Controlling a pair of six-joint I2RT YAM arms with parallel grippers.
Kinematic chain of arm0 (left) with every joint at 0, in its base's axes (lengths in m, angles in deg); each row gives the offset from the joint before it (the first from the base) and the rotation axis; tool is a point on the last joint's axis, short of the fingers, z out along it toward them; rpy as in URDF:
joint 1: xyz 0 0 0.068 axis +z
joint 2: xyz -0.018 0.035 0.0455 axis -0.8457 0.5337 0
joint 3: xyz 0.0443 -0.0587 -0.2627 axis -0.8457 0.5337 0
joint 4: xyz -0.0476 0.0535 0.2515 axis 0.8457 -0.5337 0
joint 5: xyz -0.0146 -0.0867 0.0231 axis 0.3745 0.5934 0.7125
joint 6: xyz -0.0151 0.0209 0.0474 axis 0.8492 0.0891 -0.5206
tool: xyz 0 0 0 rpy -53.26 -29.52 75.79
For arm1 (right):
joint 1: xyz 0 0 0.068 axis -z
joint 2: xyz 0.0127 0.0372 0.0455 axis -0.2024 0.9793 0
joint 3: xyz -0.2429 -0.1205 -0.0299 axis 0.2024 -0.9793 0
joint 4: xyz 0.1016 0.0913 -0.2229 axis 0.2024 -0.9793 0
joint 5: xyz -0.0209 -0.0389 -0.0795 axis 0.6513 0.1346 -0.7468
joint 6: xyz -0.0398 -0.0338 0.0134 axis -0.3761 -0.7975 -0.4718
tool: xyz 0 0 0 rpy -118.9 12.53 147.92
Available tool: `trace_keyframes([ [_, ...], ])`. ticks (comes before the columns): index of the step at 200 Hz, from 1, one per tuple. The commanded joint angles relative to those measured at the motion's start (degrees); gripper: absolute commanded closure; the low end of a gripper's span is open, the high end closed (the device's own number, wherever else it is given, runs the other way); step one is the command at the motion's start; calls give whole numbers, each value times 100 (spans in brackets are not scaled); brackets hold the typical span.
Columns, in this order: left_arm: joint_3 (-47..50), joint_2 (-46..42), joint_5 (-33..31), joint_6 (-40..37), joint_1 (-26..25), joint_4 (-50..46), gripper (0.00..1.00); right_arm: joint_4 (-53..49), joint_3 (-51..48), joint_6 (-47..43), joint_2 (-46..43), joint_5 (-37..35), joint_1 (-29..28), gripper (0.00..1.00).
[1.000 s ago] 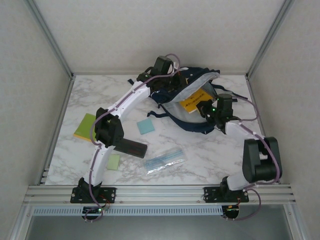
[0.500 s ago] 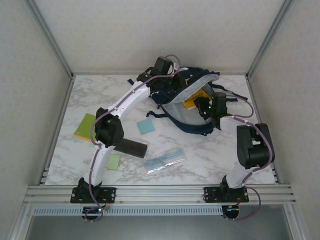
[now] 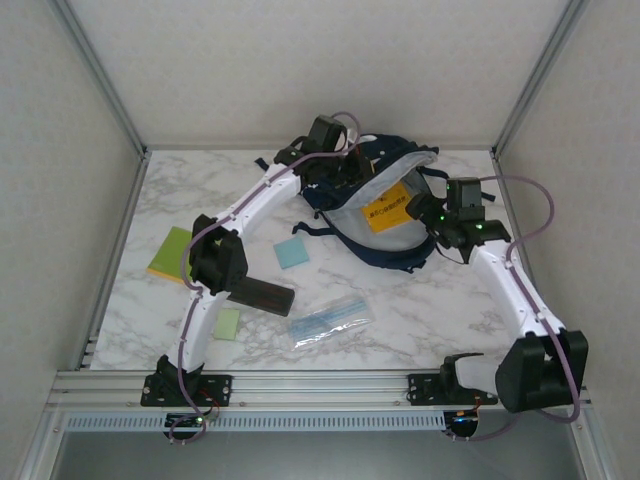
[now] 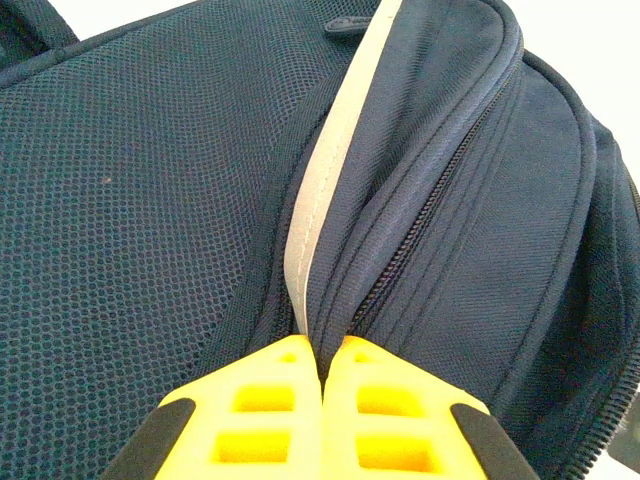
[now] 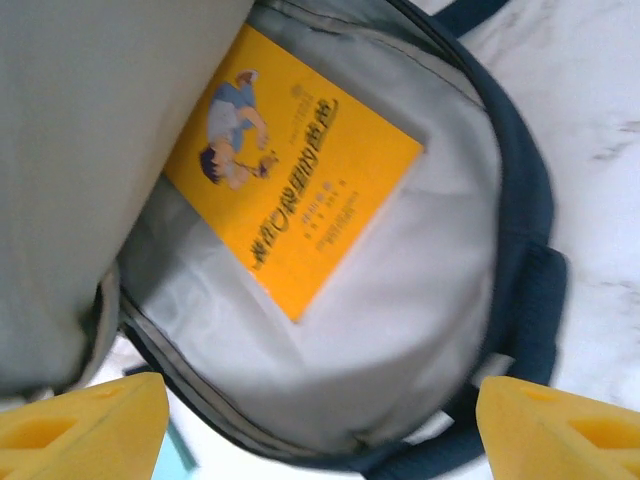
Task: Pack the student bag
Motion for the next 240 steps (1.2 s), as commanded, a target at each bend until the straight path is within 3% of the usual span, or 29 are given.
trace_keyframes([
  [1,381,-364,-200,-198,117,172,100,-801,405,-662,-208,44,22,17],
  [12,652,-504,-220,-256,114,200,99,-762,569,-727,-178,474,11,15],
  [16,784,-574,-221,-265,118,228,94,-725,622,-736,-148,628,12,15],
  [30,1234,-815,-204,-270,127,302,60,-489,685,-674,-51,1150,-10,15],
  [38,1500,-977,-208,-262,148,320,46,-268,654,-592,-9,1365,-34,15],
  [65,2619,-1776,-375,-325,272,431,23,423,511,-280,168,1675,-235,15],
  [120,4832,-3492,-1050,-283,1296,214,14,1203,772,-81,1060,1498,-1266,16],
  [175,6703,-4974,-2327,-56,2293,-352,2,1562,1477,-373,2286,1291,-2154,17],
  [240,7943,-5581,-2819,42,3789,-580,0,1695,2506,-611,3741,1332,-2744,20],
])
